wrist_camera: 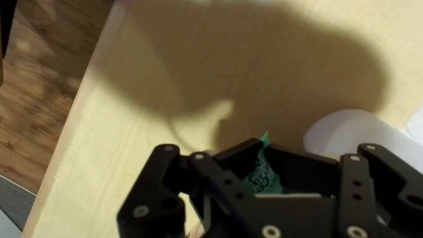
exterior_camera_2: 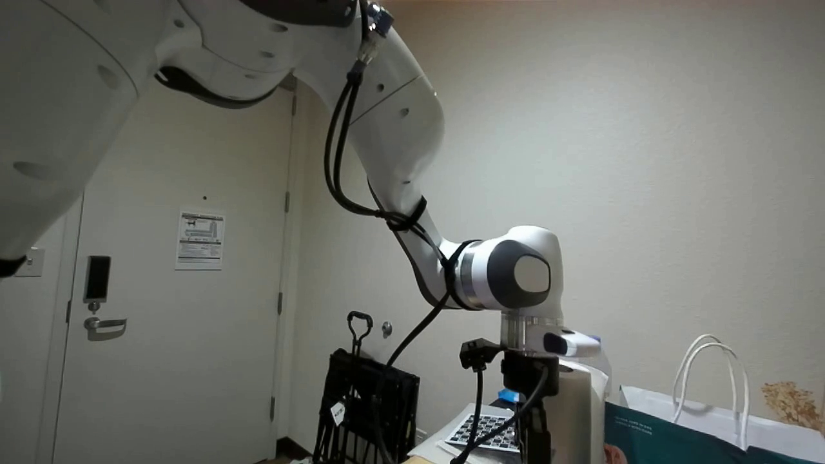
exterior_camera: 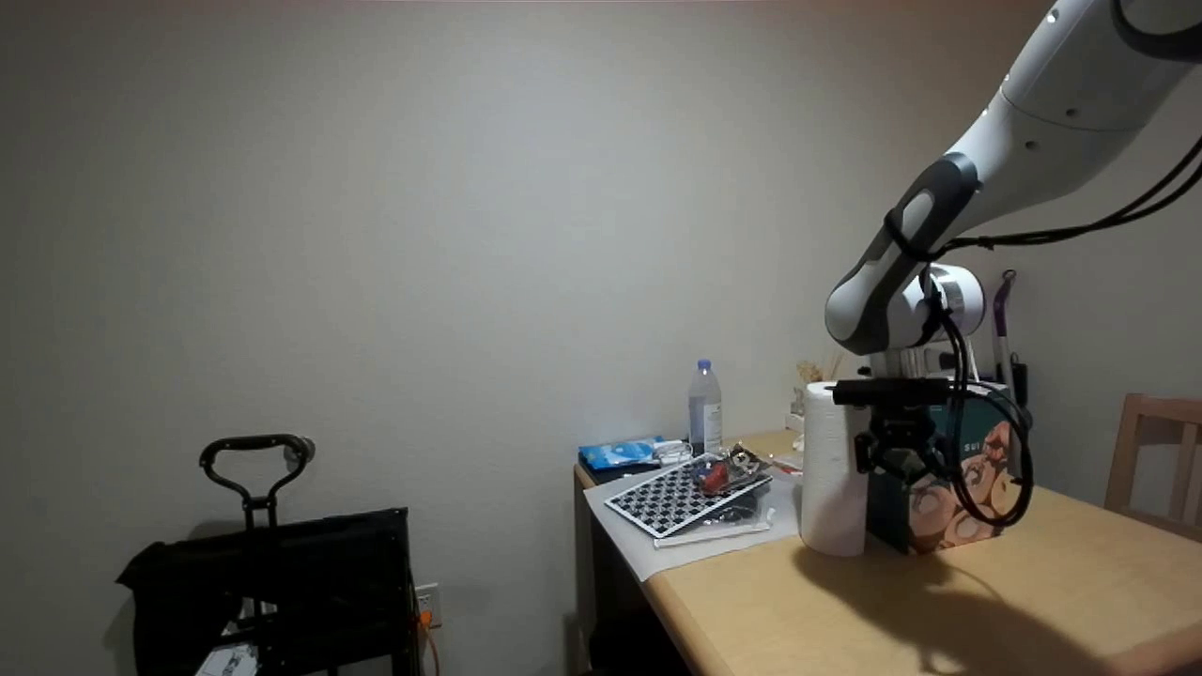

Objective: Pick up the small object on the table and put it in the paper bag

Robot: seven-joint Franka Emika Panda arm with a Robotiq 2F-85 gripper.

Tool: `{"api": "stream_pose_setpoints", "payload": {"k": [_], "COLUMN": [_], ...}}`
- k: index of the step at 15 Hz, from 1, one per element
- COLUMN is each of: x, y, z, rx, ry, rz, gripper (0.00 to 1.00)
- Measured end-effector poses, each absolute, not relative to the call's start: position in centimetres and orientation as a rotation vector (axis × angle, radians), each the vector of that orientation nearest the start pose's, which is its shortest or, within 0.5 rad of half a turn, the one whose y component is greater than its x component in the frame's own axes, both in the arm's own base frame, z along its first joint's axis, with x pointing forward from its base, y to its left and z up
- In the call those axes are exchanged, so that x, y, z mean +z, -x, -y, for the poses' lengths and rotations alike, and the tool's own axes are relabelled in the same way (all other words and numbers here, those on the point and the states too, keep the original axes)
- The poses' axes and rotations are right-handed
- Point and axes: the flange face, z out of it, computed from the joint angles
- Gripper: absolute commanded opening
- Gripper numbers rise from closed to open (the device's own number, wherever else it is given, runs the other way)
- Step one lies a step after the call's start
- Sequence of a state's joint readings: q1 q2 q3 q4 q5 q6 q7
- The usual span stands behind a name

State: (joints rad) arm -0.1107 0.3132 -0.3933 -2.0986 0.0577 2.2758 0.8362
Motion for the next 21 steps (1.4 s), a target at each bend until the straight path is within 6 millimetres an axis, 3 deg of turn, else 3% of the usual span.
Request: {"api": "stream_pose_setpoints", "payload": {"k": [3, 6, 9, 15, 21], "x": [34.1, 41.7, 46.0, 45.8, 44.8], "y": [-50.6, -49.9, -48.8, -48.7, -49.4], "z": [26.9, 26.8, 26.4, 26.4, 30.1], "rx": [-0.074, -0.298, -0.367, -0.354, -0.258], "ry": [2.429, 2.272, 2.166, 2.143, 1.989], "rz": [-2.163, -2.292, -2.336, -2.349, -2.332], "gripper": [0.0, 0.0, 0.0, 0.0, 0.0]}}
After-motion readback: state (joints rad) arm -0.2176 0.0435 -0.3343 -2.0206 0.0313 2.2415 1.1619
